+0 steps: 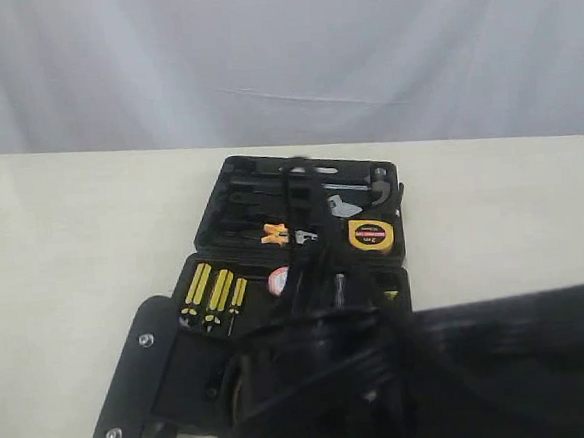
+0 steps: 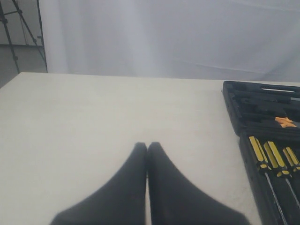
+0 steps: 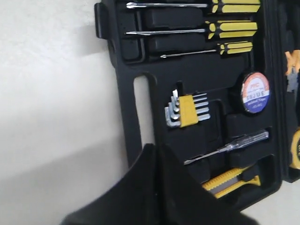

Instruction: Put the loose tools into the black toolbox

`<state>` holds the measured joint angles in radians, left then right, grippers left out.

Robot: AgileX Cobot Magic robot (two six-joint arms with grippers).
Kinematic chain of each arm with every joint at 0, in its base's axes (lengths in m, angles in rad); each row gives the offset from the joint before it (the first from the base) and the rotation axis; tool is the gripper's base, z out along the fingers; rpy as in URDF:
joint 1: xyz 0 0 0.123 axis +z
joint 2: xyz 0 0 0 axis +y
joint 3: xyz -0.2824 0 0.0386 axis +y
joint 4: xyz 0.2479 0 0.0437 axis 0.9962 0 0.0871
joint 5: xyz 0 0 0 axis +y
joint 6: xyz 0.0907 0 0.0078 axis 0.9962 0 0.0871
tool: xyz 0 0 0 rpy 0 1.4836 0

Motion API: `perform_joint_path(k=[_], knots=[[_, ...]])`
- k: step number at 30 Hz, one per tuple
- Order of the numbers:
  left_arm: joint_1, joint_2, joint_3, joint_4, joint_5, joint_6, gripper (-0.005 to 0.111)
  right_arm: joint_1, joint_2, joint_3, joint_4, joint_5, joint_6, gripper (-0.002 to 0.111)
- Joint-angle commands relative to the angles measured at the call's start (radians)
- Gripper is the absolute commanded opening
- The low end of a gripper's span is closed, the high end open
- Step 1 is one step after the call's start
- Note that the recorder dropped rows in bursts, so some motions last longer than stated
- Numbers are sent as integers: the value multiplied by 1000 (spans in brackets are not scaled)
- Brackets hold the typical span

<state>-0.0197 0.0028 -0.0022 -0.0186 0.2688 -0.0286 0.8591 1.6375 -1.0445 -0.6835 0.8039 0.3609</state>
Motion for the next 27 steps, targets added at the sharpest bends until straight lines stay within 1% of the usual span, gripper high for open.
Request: perform_joint_path(k=[1, 11, 13, 15, 17, 18, 21, 23, 27], knots=[[-2, -3, 2, -2, 1, 1, 0, 21, 47, 0, -166, -9, 131, -1], [-2, -3, 2, -2, 1, 1, 0, 31, 73, 0, -121, -9, 152, 0], [-2, -3, 2, -2, 1, -1, 0, 45, 73, 0, -101, -9, 147, 2], [-2, -3, 2, -2, 1, -1, 0, 59, 73, 0, -83, -22, 147, 14], [-2, -3, 2, -2, 1, -1, 0, 68, 73, 0, -82, -40, 147, 29], [-2, -3, 2, -2, 1, -1, 0, 75, 77, 0, -82, -51, 150, 39], [-2, -3, 2, -2, 1, -1, 0, 75, 103, 0, -83, -89, 181, 57], [-2, -3, 2, -2, 1, -1, 0, 73, 130, 0, -85, -91, 184, 60], [-2, -3, 2, -2, 1, -1, 0, 73, 197, 0, -119, -89, 207, 60]])
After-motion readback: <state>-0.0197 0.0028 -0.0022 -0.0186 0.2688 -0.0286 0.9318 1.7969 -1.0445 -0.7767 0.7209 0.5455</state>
